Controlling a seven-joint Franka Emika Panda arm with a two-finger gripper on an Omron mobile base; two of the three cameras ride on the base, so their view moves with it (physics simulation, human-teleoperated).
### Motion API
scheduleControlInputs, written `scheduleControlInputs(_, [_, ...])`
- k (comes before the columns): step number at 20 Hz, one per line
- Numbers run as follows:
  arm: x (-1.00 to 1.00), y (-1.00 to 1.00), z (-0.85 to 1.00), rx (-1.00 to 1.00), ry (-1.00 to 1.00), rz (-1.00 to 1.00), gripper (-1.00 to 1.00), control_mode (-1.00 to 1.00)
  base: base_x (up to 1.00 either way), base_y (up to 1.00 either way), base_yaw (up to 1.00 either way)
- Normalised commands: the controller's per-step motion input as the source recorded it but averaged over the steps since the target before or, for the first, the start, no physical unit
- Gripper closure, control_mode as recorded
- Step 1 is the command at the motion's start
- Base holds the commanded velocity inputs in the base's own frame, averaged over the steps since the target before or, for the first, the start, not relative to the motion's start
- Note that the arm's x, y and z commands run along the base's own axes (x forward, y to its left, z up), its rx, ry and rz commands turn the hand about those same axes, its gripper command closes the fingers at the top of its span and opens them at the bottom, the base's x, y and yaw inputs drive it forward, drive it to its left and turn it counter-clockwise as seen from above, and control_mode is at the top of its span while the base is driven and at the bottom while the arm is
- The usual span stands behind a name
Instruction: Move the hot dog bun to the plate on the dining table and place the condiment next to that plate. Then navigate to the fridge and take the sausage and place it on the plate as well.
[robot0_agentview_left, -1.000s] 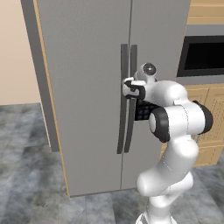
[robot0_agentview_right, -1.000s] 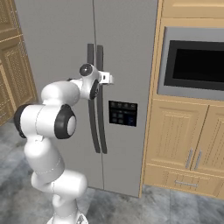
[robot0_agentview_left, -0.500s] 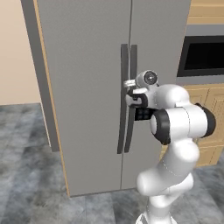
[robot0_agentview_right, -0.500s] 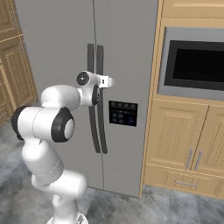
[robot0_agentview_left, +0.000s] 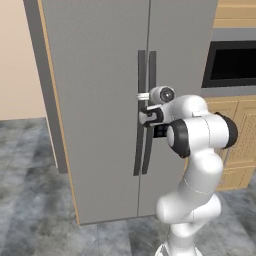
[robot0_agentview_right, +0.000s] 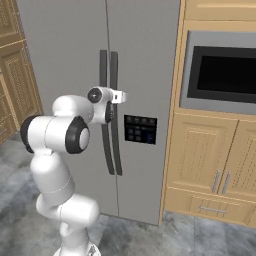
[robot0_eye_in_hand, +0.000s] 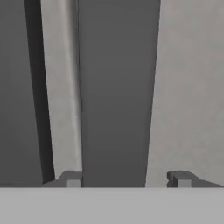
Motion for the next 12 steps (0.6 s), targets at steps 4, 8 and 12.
scheduleControlInputs(4, [0.57,-0.05,-0.23,0.09,0.00,0.07,-1.00,-1.00,0.00,0.00,0.00])
scheduleControlInputs(8, [0.50,-0.16,-0.19,0.09,0.00,0.11,1.00,-1.00,0.00,0.00,0.00])
scheduleControlInputs(12, [0.34,-0.11,-0.16,0.03,0.03,0.08,1.00,-1.00,0.00,0.00,0.00])
